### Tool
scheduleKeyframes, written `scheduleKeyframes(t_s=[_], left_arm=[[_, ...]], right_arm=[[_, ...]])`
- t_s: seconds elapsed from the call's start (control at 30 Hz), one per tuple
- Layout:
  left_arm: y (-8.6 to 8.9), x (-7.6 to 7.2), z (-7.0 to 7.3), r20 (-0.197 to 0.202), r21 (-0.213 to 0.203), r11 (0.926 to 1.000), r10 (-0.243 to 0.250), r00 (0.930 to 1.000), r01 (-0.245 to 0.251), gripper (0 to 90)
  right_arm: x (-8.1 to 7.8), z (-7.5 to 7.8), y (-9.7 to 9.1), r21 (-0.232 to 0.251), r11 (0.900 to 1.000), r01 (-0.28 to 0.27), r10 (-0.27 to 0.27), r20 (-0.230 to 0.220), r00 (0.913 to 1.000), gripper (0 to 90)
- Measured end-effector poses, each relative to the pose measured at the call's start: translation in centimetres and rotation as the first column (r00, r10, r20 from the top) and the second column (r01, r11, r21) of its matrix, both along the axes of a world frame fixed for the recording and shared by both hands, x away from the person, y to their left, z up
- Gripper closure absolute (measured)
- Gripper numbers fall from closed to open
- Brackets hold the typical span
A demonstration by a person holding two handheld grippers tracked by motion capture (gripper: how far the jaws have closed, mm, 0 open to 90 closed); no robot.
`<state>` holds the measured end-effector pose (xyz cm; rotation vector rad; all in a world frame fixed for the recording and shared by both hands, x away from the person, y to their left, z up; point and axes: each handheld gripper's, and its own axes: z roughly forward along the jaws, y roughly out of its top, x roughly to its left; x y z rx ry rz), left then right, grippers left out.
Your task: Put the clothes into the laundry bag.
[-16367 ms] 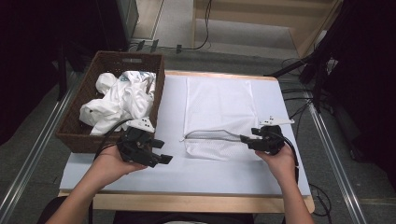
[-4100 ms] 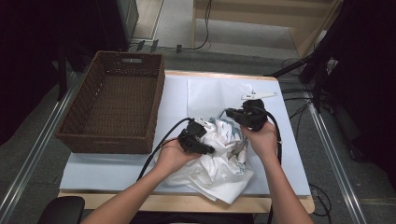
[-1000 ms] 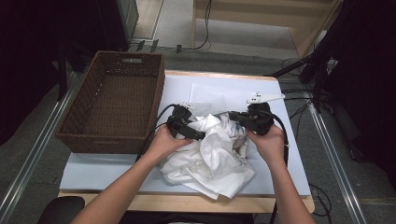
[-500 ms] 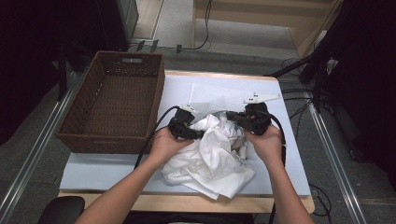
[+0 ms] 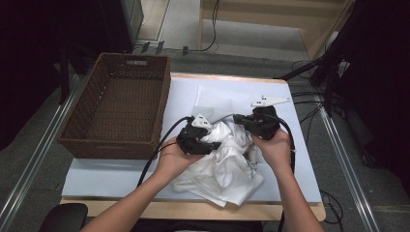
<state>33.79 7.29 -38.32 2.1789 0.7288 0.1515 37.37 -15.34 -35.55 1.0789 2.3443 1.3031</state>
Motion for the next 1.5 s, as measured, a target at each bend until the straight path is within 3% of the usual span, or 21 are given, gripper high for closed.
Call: scheduleKeyframes(t_s=[0.1,0.23,0.43,0.53,0.6,0.7,0.83,0.87,0.93,1.07,1.17,1.3,1.37,1.5], left_arm=[[-1.4,0.7,-0.1,0.007,0.029,0.9996,-0.004,1.0,0.004,74.3],[-1.9,3.1,-1.1,-0.029,0.04,0.9973,0.062,0.9976,-0.061,77.4],[-1.1,6.4,-2.1,-0.079,0.018,0.981,0.194,0.9779,-0.193,79.0],[-1.4,7.2,-2.9,-0.064,0.05,0.9708,0.238,0.9692,-0.235,79.0],[-1.5,7.8,-3.5,-0.077,0.058,0.9689,0.245,0.9665,-0.241,78.6],[-1.1,8.4,-3.8,-0.126,0.028,0.9732,0.23,0.965,-0.228,75.1],[-0.6,7.7,-2.7,-0.16,0.008,0.987,0.16,0.9741,-0.16,60.9],[-0.5,7.3,-2.3,-0.162,0.02,0.9896,0.144,0.9764,-0.142,56.6],[-0.2,6.3,-1.3,-0.138,0.014,0.9931,0.117,0.9834,-0.116,51.7],[0.7,4.4,1.1,-0.112,-0.005,0.9975,0.07,0.9912,-0.071,43.1],[1.6,2.6,2.2,-0.073,0.011,0.9996,0.028,0.9969,-0.027,37.3],[2.9,0.8,1.5,-0.087,0.002,1.0,0.007,0.9962,-0.006,33.2],[3.5,0.4,0.6,-0.081,0.027,0.9995,0.02,0.9965,-0.018,27.2],[4.4,-0.2,-1.5,-0.126,0.004,0.9986,0.053,0.9906,-0.053,19.6]], right_arm=[[-0.1,0.0,0.5,0.001,0.9998,-0.022,0.022,-0.001,0.9998,90.0],[-0.2,-0.1,0.9,-0.023,0.9993,-0.029,0.029,0.003,0.9996,90.0],[-0.1,0.1,0.1,0.009,0.9994,-0.033,0.033,-0.003,0.9995,90.0],[-0.1,-0.1,0.1,0.002,0.9993,-0.036,0.036,-0.02,0.9991,90.0],[-0.1,-0.4,0.1,-0.009,0.9986,-0.052,0.051,-0.029,0.9983,90.0],[0.1,-1.2,0.1,-0.02,0.9986,-0.049,0.048,-0.047,0.9977,90.0],[0.3,-1.6,-0.2,-0.021,0.9993,-0.032,0.031,-0.061,0.9977,90.0],[0.4,-1.6,-0.3,-0.019,0.9995,-0.027,0.026,-0.055,0.9981,90.0],[0.4,-1.5,-0.5,-0.014,0.9996,-0.024,0.023,-0.05,0.9985,90.0],[0.4,-1.4,-0.8,-0.008,0.9999,-0.007,0.007,-0.046,0.9989,90.0],[0.4,-1.3,-1.0,-0.008,1.0,-0.004,0.003,-0.042,0.9991,90.0],[0.4,-1.4,-0.9,-0.009,1.0,-0.003,0.002,-0.043,0.9991,90.0],[0.4,-1.3,-0.9,-0.011,0.9999,-0.003,0.002,-0.041,0.9992,90.0],[0.4,-1.3,-0.8,-0.008,1.0,-0.005,0.004,-0.04,0.9992,90.0]])
